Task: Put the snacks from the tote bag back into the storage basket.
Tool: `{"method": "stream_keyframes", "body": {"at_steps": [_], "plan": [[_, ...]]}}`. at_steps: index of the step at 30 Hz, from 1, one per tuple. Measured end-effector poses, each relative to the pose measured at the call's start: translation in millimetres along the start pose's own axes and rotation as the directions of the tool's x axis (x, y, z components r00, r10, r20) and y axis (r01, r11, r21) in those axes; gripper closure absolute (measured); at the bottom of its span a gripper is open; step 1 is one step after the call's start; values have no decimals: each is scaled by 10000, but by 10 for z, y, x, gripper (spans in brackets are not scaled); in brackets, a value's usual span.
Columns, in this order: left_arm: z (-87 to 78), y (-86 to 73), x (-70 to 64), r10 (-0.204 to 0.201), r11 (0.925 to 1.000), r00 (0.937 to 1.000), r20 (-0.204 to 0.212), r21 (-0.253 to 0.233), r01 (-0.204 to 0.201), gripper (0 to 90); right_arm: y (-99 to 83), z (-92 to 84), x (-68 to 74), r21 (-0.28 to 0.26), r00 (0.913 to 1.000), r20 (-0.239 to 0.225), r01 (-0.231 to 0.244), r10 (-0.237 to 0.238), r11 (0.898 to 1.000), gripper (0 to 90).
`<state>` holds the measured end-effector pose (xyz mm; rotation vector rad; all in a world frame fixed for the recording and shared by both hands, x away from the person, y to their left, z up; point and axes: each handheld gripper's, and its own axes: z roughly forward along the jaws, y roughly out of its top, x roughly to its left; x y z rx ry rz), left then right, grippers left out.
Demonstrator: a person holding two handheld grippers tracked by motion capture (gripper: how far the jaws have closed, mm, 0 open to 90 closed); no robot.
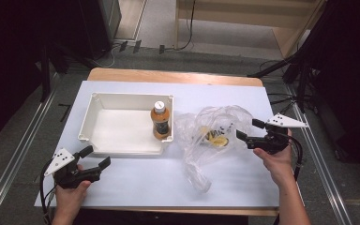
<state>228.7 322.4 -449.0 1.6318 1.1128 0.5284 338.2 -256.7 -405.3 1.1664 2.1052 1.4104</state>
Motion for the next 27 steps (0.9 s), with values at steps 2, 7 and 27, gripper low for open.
{"method": "stream_keyframes", "body": {"at_steps": [2, 7, 27], "plan": [[0, 0, -1, 12, 10000, 10000, -20, 17, -12, 143, -33, -18, -18, -6, 10000, 27, -73, 73, 10000, 150], [-1, -1, -1, 8, 10000, 10000, -11, 5, -8, 144, -111, -77, -63, -68, 9997, 81, -239, 239, 9997, 150], [-1, -3, -2, -4, 10000, 10000, -27, -3, 4, 144, -423, -277, -216, -175, 9972, 400, -623, 630, 9979, 156]]}}
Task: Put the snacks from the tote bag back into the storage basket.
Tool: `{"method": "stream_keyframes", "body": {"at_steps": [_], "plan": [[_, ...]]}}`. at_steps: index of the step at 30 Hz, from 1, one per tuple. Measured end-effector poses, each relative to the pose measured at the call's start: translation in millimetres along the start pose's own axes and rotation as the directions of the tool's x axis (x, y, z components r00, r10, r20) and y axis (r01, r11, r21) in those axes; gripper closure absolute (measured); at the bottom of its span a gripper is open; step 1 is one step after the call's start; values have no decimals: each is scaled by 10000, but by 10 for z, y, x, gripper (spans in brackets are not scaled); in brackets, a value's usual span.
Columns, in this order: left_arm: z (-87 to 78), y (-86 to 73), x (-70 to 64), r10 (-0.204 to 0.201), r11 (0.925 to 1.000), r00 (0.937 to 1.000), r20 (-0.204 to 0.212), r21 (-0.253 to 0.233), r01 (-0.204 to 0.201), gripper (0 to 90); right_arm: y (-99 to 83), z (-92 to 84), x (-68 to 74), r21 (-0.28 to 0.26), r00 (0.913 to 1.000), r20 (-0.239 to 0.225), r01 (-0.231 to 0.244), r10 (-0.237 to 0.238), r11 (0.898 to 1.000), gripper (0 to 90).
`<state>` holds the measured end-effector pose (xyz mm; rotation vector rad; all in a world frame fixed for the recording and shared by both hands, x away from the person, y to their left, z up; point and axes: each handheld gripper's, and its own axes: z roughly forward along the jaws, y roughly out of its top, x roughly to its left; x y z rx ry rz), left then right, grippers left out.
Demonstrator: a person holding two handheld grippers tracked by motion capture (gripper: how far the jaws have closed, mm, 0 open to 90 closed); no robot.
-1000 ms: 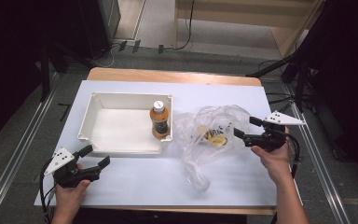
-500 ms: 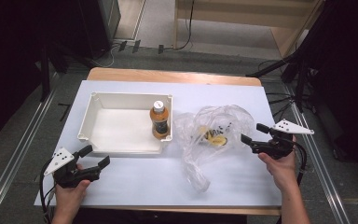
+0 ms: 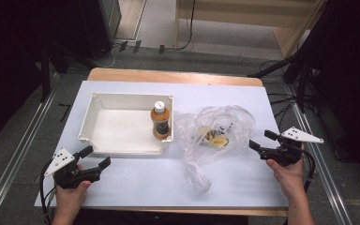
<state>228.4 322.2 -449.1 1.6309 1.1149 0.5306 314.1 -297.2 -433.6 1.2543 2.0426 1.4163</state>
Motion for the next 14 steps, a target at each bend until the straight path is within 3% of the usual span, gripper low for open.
{"method": "stream_keyframes", "body": {"at_steps": [8, 14], "plan": [[-5, 0, 5, -45, 10000, 10000, 11, 2, 45, 144, -200, -103, -70, -190, 9988, 88, -473, 475, 9987, 163], [1, 4, 9, -41, 10000, 10000, 18, 2, 41, 144, -299, -167, -101, -249, 9979, 299, -571, 578, 9981, 164]]}}
